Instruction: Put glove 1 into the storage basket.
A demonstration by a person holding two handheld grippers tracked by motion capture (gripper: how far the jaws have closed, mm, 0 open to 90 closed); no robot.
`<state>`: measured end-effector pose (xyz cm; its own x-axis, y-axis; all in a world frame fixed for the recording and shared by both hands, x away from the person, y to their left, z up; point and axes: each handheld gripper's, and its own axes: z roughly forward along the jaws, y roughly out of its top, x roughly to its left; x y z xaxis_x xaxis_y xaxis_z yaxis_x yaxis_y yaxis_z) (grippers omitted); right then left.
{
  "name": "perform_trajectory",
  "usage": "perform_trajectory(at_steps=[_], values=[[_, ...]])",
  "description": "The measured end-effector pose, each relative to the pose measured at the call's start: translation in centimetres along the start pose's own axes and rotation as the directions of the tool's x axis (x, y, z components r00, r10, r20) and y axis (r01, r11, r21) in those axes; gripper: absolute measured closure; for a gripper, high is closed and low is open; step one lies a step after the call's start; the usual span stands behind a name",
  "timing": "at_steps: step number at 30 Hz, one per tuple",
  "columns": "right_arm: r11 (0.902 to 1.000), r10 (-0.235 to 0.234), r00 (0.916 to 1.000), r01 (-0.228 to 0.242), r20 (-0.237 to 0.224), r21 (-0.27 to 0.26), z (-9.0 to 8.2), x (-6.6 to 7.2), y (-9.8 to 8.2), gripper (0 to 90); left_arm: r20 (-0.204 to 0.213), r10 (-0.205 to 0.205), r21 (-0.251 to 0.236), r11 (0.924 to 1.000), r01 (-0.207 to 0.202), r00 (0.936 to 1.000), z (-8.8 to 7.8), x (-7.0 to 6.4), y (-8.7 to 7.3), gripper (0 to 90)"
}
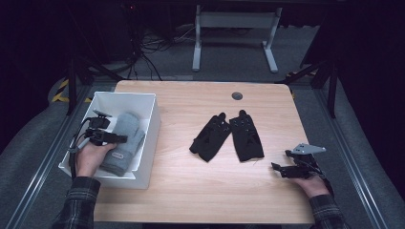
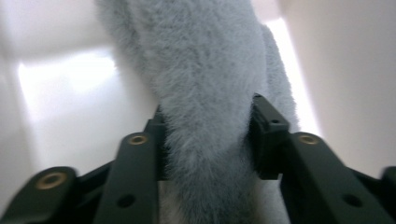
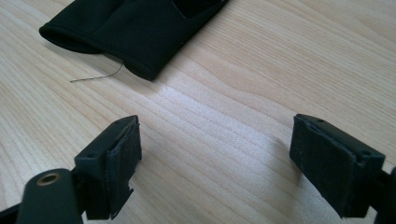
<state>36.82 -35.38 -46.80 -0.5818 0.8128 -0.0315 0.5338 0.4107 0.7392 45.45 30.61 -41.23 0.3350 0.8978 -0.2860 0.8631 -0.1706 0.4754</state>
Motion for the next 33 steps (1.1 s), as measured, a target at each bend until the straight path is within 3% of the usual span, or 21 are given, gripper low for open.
perform_trajectory(at_steps=[3,4,8,13,20,28,29,33], values=[[1.0,0.0,1.0,0.0,-0.001,-0.001,0.0,0.0,0.0,17.1,-0.04,0.02,-0.029,0.9994,-0.022,0.999,-1.0,-0.5,0.1,44.5],[1.0,0.0,1.0,0.0,0.0,0.0,0.0,0.0,0.0,17.1,-0.038,0.018,-0.061,0.998,-0.02,0.9991,-1.3,-0.7,0.1,43.1],[1.0,0.0,1.0,0.0,-0.002,-0.001,0.0,0.0,0.0,17.1,-0.064,0.042,-0.081,0.9956,-0.047,0.9971,-2.6,-1.6,0.5,37.0],[1.0,0.001,1.0,-0.001,-0.001,-0.001,0.0,0.0,0.0,17.1,-0.041,0.077,-0.133,0.9878,-0.082,0.9962,-4.3,-3.0,1.2,33.9],[1.0,0.001,1.0,-0.001,-0.001,-0.001,0.0,0.0,0.0,17.1,0.008,0.145,-0.177,0.974,-0.141,0.9894,-5.8,-5.7,2.3,31.8],[1.0,0.001,1.0,-0.001,-0.001,-0.001,0.0,0.0,0.0,17.1,0.06,0.235,-0.21,0.953,-0.218,0.97,-6.5,-9.1,3.4,29.0],[1.0,0.001,1.0,-0.001,-0.001,-0.001,0.0,0.0,0.0,17.1,0.06,0.235,-0.21,0.953,-0.218,0.97,-6.5,-9.1,3.4,28.6],[1.0,0.001,1.0,-0.001,-0.001,-0.001,0.0,0.0,0.0,17.1,0.088,0.277,-0.218,0.9426,-0.253,0.9568,-6.3,-10.9,3.6,27.4]])
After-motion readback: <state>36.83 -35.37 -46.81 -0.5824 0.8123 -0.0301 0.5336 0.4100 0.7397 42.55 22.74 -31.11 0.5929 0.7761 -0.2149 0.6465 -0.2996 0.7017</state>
